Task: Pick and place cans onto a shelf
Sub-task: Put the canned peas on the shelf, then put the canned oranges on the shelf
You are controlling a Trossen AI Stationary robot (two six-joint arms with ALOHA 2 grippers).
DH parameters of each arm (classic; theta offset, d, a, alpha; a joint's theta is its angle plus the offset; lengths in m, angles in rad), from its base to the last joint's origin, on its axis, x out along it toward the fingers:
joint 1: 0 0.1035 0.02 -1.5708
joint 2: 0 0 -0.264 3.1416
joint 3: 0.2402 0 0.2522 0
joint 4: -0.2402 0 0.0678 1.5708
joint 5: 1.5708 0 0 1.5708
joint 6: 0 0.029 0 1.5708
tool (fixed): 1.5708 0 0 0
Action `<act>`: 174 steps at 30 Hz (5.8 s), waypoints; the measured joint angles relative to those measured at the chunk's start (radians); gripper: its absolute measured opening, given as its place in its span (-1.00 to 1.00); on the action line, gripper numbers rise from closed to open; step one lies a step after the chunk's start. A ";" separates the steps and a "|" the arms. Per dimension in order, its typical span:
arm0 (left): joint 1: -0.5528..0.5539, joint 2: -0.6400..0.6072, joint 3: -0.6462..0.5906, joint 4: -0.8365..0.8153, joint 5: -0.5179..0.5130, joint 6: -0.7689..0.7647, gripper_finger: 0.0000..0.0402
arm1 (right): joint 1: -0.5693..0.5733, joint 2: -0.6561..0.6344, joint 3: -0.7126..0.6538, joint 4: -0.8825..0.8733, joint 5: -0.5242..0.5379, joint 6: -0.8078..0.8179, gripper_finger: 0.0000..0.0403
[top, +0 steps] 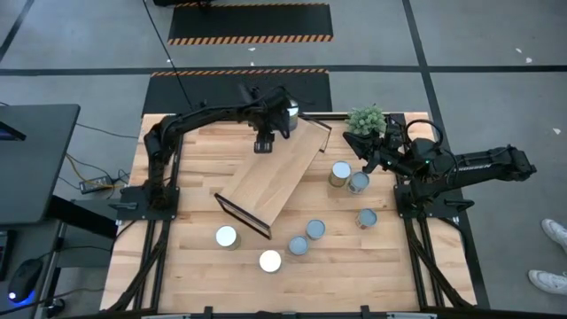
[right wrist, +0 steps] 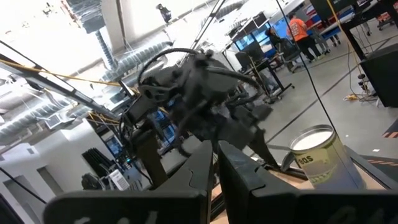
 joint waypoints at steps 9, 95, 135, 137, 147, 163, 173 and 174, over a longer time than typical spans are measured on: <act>0.106 -0.042 0.000 0.047 0.062 -0.109 -0.07 | -0.001 0.001 0.001 -0.009 0.001 0.030 -0.84; 0.208 0.032 0.000 0.236 0.240 -0.198 -0.07 | -0.594 0.752 0.573 -0.531 -0.515 -0.318 -0.77; 0.239 -0.021 0.001 0.183 0.172 -0.155 -0.07 | -0.582 0.790 0.572 -0.472 -0.486 -0.445 -0.77; 0.239 -0.021 0.001 0.182 0.170 -0.156 -0.07 | -0.583 0.815 0.574 -0.439 -0.506 -0.435 -0.77; 0.252 -0.021 0.000 0.189 0.198 -0.180 -0.07 | -0.583 0.839 0.639 -0.554 -0.480 -0.453 -0.83; 0.263 0.004 -0.001 0.252 0.245 -0.136 -0.07 | -0.569 0.817 0.802 -0.854 -0.478 -0.497 -0.90; 0.257 -0.030 -0.001 0.227 0.184 -0.148 -0.07 | -0.561 0.727 0.802 -0.985 -0.475 -0.462 -0.93; 0.256 -0.045 -0.001 0.222 0.184 -0.148 -0.07 | -0.555 0.714 0.802 -1.005 -0.480 -0.445 -0.93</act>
